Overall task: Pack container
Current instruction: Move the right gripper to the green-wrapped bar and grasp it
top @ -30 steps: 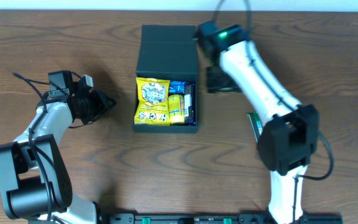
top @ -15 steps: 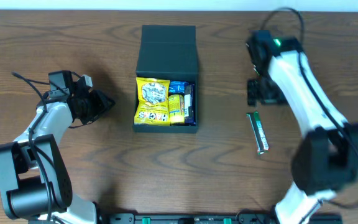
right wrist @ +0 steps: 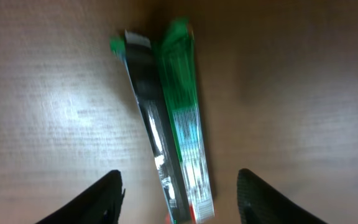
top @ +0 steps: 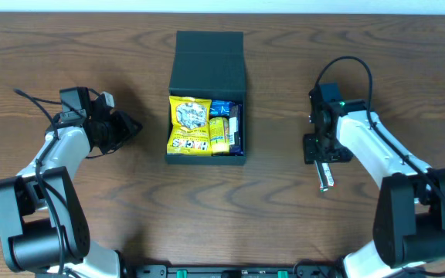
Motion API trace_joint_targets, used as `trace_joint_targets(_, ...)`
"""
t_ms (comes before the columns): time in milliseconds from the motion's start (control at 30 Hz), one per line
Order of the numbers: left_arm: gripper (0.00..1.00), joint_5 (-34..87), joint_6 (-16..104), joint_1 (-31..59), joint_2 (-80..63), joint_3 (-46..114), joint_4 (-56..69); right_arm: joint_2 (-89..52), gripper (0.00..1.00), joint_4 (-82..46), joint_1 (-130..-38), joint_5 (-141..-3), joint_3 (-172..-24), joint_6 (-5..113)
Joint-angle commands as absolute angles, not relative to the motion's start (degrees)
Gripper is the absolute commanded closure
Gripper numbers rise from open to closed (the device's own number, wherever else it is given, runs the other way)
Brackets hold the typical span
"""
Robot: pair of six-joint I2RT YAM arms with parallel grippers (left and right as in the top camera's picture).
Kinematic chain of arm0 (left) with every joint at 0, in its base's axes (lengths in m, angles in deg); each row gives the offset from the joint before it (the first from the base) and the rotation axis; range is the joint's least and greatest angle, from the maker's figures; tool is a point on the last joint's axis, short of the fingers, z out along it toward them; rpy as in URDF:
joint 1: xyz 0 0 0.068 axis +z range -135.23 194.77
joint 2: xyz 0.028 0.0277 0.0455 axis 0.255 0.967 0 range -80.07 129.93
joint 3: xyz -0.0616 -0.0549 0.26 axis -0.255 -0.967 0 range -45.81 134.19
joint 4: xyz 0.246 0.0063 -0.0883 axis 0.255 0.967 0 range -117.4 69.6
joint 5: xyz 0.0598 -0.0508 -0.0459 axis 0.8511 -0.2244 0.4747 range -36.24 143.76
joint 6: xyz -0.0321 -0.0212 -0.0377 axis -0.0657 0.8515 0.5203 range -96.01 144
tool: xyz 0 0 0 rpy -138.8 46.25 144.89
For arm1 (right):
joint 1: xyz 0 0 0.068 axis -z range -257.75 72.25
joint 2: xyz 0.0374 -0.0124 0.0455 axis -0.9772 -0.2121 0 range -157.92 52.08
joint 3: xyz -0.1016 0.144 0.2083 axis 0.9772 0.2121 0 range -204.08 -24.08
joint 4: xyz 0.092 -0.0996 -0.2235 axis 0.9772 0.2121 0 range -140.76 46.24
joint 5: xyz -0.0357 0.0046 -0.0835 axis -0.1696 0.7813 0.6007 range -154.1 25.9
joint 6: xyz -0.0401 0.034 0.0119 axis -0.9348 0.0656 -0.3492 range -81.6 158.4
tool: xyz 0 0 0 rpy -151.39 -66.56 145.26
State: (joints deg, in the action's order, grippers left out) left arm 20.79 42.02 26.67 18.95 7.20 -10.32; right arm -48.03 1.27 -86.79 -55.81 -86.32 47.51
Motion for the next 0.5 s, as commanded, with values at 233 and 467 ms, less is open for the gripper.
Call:
trace_joint_targets(233, 0.65, 21.14, 41.82, 26.76, 19.56, 8.47, -10.32, -48.01, 0.45, -5.44, -85.96, -56.61, -82.32, 44.90)
trace_joint_targets(467, 0.65, 21.14, 41.82, 26.76, 19.56, 8.47, -10.27, -49.74, 0.44, -8.15, -85.92, -56.64, -81.42, 43.46)
